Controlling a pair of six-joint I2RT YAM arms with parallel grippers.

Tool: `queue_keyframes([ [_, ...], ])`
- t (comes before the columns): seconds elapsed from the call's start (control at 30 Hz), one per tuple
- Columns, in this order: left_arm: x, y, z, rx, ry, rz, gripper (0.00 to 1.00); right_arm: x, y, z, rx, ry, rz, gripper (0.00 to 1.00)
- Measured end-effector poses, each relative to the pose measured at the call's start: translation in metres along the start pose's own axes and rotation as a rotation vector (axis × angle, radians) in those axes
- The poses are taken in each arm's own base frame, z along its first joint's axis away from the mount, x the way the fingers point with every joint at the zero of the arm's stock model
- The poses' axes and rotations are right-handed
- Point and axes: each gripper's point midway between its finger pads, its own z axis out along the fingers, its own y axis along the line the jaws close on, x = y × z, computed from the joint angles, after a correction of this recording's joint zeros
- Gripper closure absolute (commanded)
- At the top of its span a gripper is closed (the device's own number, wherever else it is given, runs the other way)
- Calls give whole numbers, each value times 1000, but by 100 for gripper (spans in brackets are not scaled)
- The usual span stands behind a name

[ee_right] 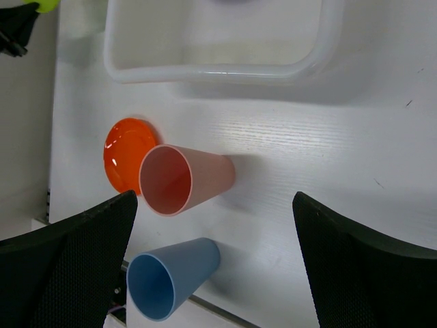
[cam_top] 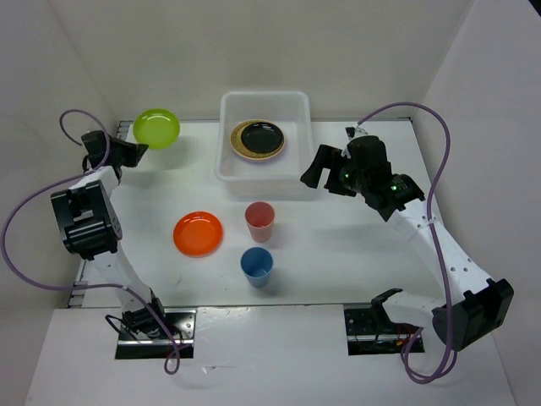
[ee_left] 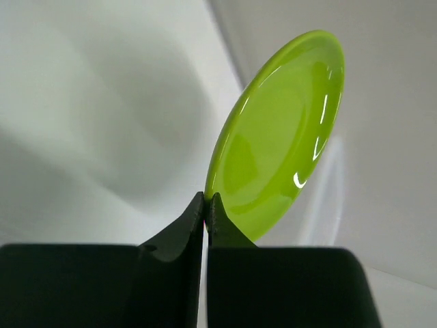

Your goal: Place the mixed dishes into the plastic bin

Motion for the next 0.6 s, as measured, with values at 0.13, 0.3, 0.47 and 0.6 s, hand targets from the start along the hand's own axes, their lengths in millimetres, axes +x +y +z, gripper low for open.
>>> queue_keyframes([
  [0.13,-12,-58,-34,117,-56,43,100,0,0,0,-1,-1,0,1],
  [0.3,10,-128,-55,243,-34,124,100,-1,1,-2,-3,-8,0,1],
  [0.47,94,-175,-54,325,111,214,100,-4,3,-7,-11,-22,2,1],
  [0.6,161,-196,-53,345,220,276,100,-8,6,-16,-24,-47,3,1],
])
